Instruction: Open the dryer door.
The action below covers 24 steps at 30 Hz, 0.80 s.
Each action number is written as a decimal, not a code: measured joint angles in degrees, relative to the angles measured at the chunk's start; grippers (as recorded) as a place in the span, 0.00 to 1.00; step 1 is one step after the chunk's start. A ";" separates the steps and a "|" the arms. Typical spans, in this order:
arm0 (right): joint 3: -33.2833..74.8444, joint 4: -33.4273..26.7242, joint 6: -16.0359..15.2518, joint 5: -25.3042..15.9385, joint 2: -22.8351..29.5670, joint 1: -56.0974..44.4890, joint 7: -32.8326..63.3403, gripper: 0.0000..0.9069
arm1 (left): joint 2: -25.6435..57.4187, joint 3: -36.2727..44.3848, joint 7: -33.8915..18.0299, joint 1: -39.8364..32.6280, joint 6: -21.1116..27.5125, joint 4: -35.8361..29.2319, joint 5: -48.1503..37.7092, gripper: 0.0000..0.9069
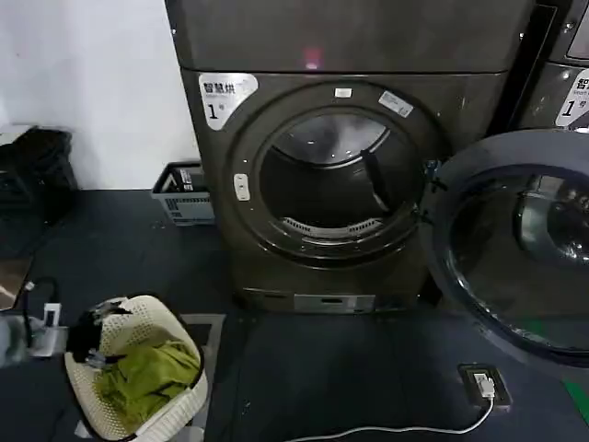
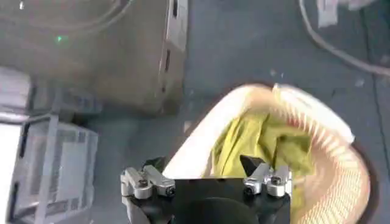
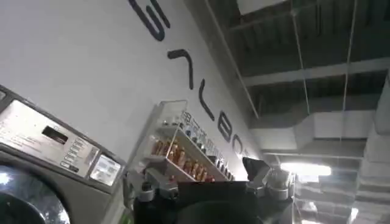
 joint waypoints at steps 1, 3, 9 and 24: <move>-0.15 -0.12 0.00 -0.11 0.10 0.01 0.01 1.00 | 0.22 -0.12 0.16 0.00 -0.26 0.36 0.46 1.00; -0.32 -0.23 0.05 -0.26 0.20 0.03 0.01 1.00 | 0.73 -0.30 0.52 0.02 -0.60 1.21 1.22 1.00; -0.90 -0.18 0.11 -0.49 0.25 0.32 0.00 1.00 | 1.00 -0.26 1.49 0.20 -0.91 2.37 4.63 1.00; -2.05 0.02 0.27 -2.14 0.24 1.39 -0.65 1.00 | 1.11 -0.73 2.88 0.12 -1.83 3.66 3.74 1.00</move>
